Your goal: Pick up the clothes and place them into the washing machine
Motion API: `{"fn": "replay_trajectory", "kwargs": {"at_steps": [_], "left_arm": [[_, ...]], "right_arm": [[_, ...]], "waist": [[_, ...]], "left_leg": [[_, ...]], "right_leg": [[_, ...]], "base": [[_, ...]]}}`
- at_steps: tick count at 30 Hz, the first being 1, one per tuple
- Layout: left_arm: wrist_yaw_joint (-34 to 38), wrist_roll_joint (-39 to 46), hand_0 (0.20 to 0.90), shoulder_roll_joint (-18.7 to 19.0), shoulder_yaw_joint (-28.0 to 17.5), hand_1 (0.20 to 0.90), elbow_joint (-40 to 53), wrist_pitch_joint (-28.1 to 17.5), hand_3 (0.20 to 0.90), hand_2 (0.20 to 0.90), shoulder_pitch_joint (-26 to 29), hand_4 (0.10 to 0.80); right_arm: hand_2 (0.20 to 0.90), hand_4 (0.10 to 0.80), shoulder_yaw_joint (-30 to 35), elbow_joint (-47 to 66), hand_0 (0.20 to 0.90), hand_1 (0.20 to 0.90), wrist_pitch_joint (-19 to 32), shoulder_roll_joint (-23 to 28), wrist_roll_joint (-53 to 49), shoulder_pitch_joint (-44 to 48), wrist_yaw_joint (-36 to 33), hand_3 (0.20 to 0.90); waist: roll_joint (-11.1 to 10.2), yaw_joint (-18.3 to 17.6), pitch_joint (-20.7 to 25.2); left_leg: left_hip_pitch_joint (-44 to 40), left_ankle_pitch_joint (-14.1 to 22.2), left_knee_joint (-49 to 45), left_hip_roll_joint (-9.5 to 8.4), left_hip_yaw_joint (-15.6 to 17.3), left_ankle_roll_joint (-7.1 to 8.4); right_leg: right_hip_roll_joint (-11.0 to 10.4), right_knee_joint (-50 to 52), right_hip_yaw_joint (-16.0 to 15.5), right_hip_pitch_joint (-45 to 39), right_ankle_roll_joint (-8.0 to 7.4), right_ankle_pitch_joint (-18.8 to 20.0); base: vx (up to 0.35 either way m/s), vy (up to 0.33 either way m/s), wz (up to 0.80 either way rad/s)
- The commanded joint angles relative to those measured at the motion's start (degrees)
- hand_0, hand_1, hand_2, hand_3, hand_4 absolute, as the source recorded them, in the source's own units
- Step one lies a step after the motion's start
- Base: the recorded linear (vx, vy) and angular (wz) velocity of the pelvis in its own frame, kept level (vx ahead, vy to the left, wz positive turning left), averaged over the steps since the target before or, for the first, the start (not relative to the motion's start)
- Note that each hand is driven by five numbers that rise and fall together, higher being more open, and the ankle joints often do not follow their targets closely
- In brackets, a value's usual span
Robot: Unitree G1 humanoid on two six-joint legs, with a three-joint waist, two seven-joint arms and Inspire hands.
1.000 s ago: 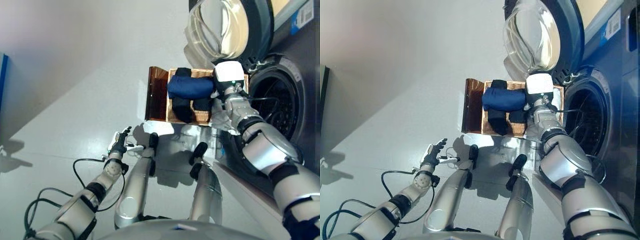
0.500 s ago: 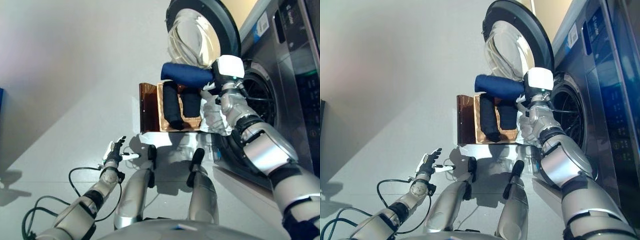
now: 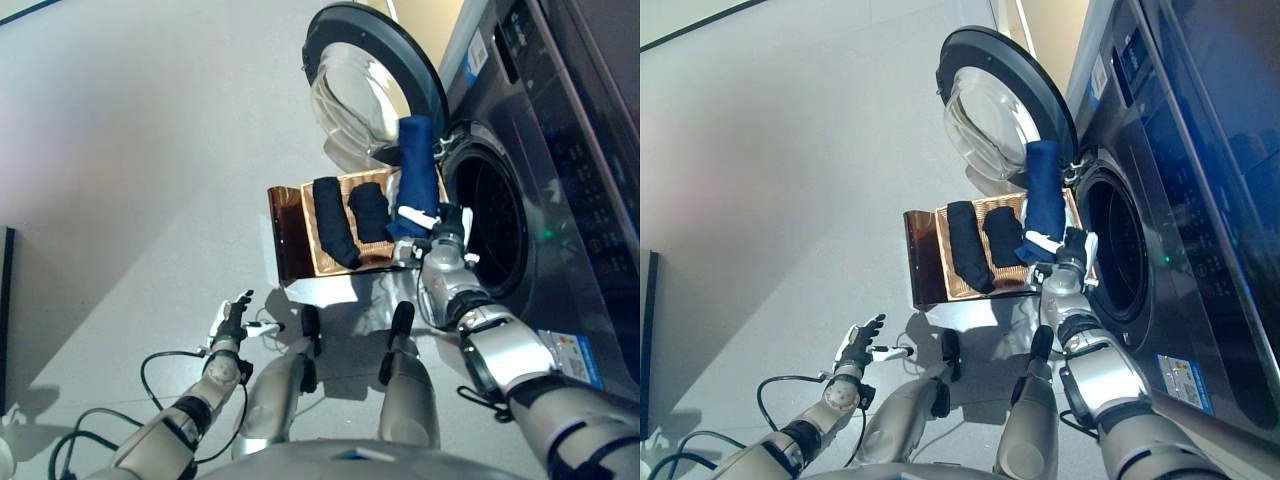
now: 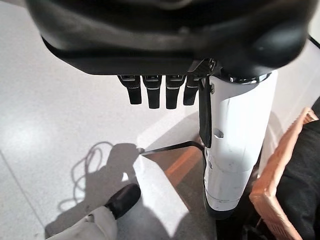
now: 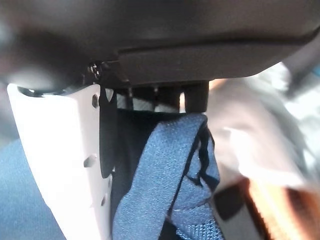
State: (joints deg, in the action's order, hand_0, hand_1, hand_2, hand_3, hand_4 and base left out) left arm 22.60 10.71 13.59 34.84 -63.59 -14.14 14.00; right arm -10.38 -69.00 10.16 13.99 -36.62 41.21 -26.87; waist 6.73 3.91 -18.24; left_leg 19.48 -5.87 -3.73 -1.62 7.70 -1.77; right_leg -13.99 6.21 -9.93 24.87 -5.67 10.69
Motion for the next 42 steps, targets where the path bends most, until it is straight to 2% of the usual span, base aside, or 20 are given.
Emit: {"fn": "replay_trajectory", "kwargs": {"at_steps": [1,3,7,11,20,22,25,28,29,30,31,33,36,39,42], "left_arm": [[2.0,-0.7,0.9,0.1,-0.4,0.9,0.2,-2.0,0.9,0.9,2.1,0.8],[2.0,-0.7,0.9,-0.1,0.1,0.9,0.6,-2.1,0.9,0.9,2.0,0.8],[2.6,-0.8,0.9,-1.4,1.8,0.9,0.5,-2.1,0.9,0.9,2.0,0.8],[2.7,-0.7,0.9,-2.0,2.7,0.9,0.6,-1.9,0.9,0.9,2.2,0.8],[2.3,-0.3,0.9,-3.4,3.7,0.9,-0.3,-1.8,0.9,0.9,1.3,0.8],[1.9,0.0,0.9,-3.6,3.7,0.9,-0.2,-1.9,0.9,0.9,0.6,0.8],[1.2,0.5,0.9,-3.9,3.7,0.9,0.1,-2.4,0.9,0.9,-0.3,0.8],[0.2,0.9,0.9,-3.3,3.5,0.9,1.8,-3.2,0.9,0.9,-1.4,0.8],[-0.5,1.6,0.9,-2.6,3.3,0.9,3.1,-3.6,0.9,0.9,-1.9,0.8],[-0.8,1.7,0.9,-2.5,3.4,0.9,3.5,-3.7,0.9,0.9,-2.1,0.8],[-1.1,1.7,0.9,-2.5,3.5,0.9,3.8,-3.6,0.9,0.9,-2.3,0.8],[-1.4,1.7,0.9,-2.5,3.5,0.9,3.7,-3.1,0.9,0.9,-2.6,0.8],[-1.9,2.2,0.9,-2.8,3.1,0.9,3.3,-2.8,0.9,0.9,-2.9,0.8],[-2.5,2.5,0.9,-3.6,2.2,0.9,1.5,-2.1,0.9,0.9,-3.0,0.8],[-2.9,2.7,0.9,-4.2,1.8,0.9,0.6,-2.1,0.9,0.9,-3.3,0.8]], "right_arm": [[0.2,0.3,0.6,4.0,0.2,0.2,9.3,-0.3,-7.3,6.0,1.7,0.2],[0.2,0.3,2.0,4.9,0.2,0.2,10.7,-1.7,-10.2,5.4,1.8,0.2],[0.2,0.3,9.0,7.2,0.2,0.2,17.6,-6.3,-20.5,4.9,0.8,0.2],[0.2,0.3,11.7,8.3,0.2,0.2,20.1,-8.1,-24.1,5.3,0.0,0.2],[0.2,0.3,15.7,10.2,0.2,0.2,22.8,-7.1,-25.3,6.0,-2.8,0.2],[0.2,0.3,17.3,11.2,0.2,0.2,23.2,-5.4,-24.1,5.9,-4.2,0.2],[0.2,0.3,19.6,12.1,0.2,0.2,23.3,0.1,-20.9,7.2,-7.0,0.2],[0.2,0.3,21.7,11.4,0.2,0.2,22.3,10.7,-16.1,11.0,-10.2,0.2],[0.365,0.418,21.7,11.8,0.365,0.365,21.6,18.5,-13.2,13.8,-11.7,0.365],[0.51,0.522,21.5,11.5,0.51,0.51,21.3,21.0,-12.4,14.7,-12.1,0.51],[0.9,0.8,21.3,11.0,0.9,0.9,21.4,22.5,-13.3,15.5,-11.4,0.9],[0.9,0.8,20.5,11.3,0.9,0.9,21.6,24.9,-13.9,16.7,-10.9,0.9],[0.9,0.8,20.0,11.6,0.9,0.9,21.5,24.5,-14.8,16.1,-9.3,0.9],[0.9,0.8,16.9,7.2,0.9,0.9,18.3,21.0,-17.1,15.2,-3.8,0.9],[0.9,0.8,16.4,4.8,0.9,0.9,17.6,18.9,-18.2,14.5,-2.0,0.9]], "waist": [[2.2,1.4,-1.4],[2.7,1.4,-1.4],[4.6,1.5,-1.1],[5.5,1.7,-0.8],[7.9,1.5,0.2],[8.5,1.3,0.4],[9.7,0.9,0.9],[11.2,1.1,1.4],[12.0,1.3,1.9],[12.4,1.4,2.1],[12.6,1.4,2.3],[12.8,1.4,2.8],[13.0,1.1,3.1],[13.1,0.9,3.4],[13.1,0.7,3.4]], "left_leg": [[4.5,2.1,-2.6,0.9,-2.1,4.09],[4.5,2.1,-2.4,0.94,-2.0,4.11],[4.2,2.4,-2.0,0.63,-1.9,3.99],[3.9,2.5,-1.8,0.46,-1.9,3.95],[2.8,2.9,-1.2,0.15,-1.7,4.04],[2.5,2.9,-1.0,0.12,-1.6,4.07],[2.3,2.9,-0.7,-0.06,-1.5,4.2],[2.2,2.8,-0.6,-0.27,-1.5,4.3],[2.1,2.7,-0.3,-0.37,-1.4,4.45],[1.9,2.5,0.0,-0.44,-1.4,4.54],[1.7,2.4,0.4,-0.48,-1.4,4.58],[1.1,2.3,0.8,-0.47,-1.0,4.69],[0.6,2.3,1.2,-0.55,-0.9,4.72],[0.2,2.0,1.5,-0.29,-0.3,4.71],[-0.2,2.3,1.5,-0.26,-0.3,4.79]], "right_leg": [[0.4,3.3,0.1,-0.5,-0.14,-6.4],[0.3,3.4,0.2,-0.3,-0.21,-6.5],[0.0,3.3,0.5,-0.4,-0.4,-7.0],[-0.1,3.4,0.8,-0.5,-0.42,-7.3],[-0.1,3.4,1.5,-1.2,-0.57,-8.0],[-0.1,3.2,1.6,-1.5,-0.59,-8.0],[-0.2,3.1,1.8,-1.5,-0.64,-8.2],[-0.3,3.1,2.3,-1.2,-0.8,-8.3],[-0.5,3.2,2.4,-1.1,-0.97,-8.3],[-0.5,3.2,2.6,-1.0,-1.03,-8.3],[-0.5,3.3,2.7,-0.9,-1.08,-8.4],[-0.5,3.5,3.0,-0.9,-1.02,-8.7],[-0.4,3.7,3.2,-0.9,-0.97,-8.8],[-0.1,3.5,3.5,-0.9,-0.79,-8.3],[0.1,3.4,3.5,-1.5,-0.77,-8.8]], "base": [[0.017,0.012,-0.04],[0.02,0.017,-0.07],[0.034,0.033,-0.02],[0.028,0.02,0.0],[0.02,0.007,-0.01],[0.026,-0.002,-0.1],[0.01,0.008,-0.01],[0.006,0.014,0.03],[0.018,0.042,-0.01],[0.028,0.042,-0.02],[0.022,0.03,-0.02],[0.052,0.022,0.01],[0.02,0.005,0.0],[0.008,-0.002,-0.06],[0.023,-0.009,-0.18]]}}
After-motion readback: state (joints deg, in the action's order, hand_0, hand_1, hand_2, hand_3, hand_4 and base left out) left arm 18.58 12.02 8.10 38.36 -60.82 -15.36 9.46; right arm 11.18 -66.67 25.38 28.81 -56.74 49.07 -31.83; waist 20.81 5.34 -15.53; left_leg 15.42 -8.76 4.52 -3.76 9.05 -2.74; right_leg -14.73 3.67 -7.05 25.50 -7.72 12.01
